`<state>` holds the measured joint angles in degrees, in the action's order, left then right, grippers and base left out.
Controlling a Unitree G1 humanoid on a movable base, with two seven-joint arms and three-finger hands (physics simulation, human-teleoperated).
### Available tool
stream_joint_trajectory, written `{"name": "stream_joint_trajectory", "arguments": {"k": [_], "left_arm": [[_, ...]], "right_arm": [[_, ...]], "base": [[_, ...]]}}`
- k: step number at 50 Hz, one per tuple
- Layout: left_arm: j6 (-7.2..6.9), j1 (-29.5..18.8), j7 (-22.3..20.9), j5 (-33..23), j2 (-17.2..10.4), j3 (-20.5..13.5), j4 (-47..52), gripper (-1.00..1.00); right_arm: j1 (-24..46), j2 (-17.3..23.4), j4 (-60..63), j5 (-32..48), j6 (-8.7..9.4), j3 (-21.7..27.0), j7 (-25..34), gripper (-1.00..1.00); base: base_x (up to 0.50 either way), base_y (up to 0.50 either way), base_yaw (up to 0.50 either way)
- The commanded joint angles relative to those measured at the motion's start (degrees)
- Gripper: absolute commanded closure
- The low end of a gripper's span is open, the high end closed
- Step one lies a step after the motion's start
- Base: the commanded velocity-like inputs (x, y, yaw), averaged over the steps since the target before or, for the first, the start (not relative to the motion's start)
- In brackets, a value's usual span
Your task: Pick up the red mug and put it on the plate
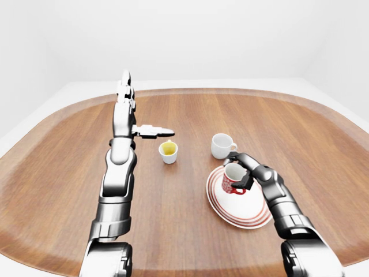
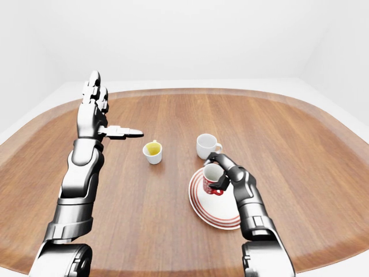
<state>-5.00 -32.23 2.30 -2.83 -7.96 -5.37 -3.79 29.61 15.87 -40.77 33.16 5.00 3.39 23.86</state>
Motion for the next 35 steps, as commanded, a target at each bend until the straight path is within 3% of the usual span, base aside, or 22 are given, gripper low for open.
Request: {"name": "stream_joint_trajectory", "arguments": {"k": [1,35], "left_arm": [[0.0,-0.08,0.0,0.02,-0.06,-0.08,-0.32,-1.0],[0.0,0.04,0.16,-0.15,0.24,0.18,-0.12,-1.0]], "right_arm": [[1.1,0.95,-2.57,-0.4,0.0,0.45,-1.4,1.0],[3.43,3.02,-11.23,0.17,0.0,0.29,-6.41,1.0]], "base": [[0.0,0.0,0.0],[0.0,0.0,0.0]]}}
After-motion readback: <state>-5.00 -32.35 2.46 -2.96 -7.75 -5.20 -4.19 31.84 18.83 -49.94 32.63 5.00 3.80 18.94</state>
